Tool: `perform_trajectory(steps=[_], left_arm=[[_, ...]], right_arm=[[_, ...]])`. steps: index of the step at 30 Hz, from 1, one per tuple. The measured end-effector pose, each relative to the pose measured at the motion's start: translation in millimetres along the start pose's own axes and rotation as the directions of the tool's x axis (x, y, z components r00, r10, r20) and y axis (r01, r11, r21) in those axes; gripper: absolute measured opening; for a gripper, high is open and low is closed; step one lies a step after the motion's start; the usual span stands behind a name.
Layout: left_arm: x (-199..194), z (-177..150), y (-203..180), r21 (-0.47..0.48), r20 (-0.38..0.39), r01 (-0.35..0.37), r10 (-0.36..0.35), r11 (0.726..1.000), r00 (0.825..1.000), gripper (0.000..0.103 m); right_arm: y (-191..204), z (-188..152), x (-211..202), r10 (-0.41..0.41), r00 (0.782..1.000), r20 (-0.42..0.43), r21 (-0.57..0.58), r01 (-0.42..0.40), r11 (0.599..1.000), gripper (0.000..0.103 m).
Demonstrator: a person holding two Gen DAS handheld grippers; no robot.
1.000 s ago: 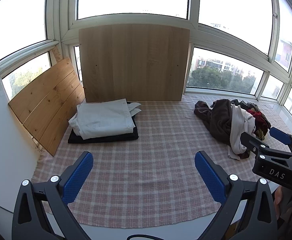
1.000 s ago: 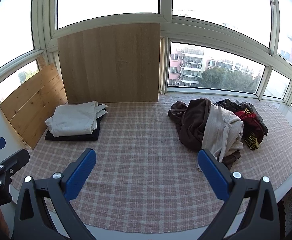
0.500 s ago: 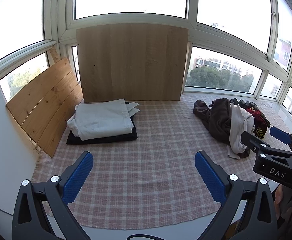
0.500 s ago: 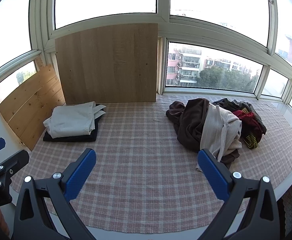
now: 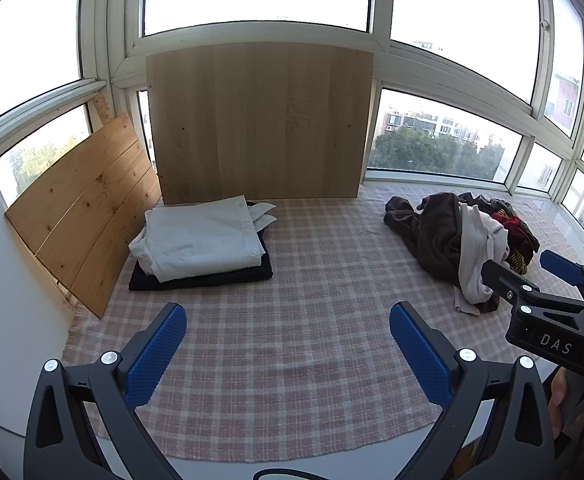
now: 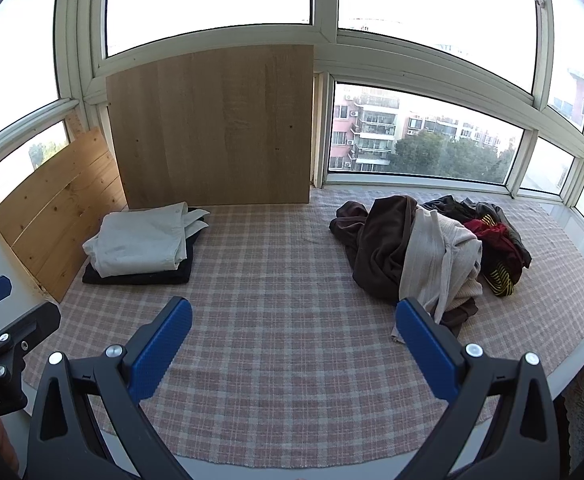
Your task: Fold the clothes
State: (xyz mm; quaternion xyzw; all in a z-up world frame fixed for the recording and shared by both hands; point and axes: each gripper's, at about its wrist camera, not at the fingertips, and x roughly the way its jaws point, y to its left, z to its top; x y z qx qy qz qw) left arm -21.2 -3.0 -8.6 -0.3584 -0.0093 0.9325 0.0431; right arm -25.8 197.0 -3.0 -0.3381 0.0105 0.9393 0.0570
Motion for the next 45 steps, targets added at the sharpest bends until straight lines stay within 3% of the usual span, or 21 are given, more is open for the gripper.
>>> perform_trajectory(steps=[26,45], left_arm=[[31,19,-11,0.088,-0.029,0.086,-0.084,0.992,0.996,0.103],[65,36,-41,0.187,-0.079,0.223,-0.212,0.957,0.974,0.103]], right_arm=[[-11,3,17,-0.078,0.997,-0.022,0.061,0.079,0.995,0.103],[-36,0,26,-0.192,0.980,-0.051,0.119,0.197,0.973,0.103]])
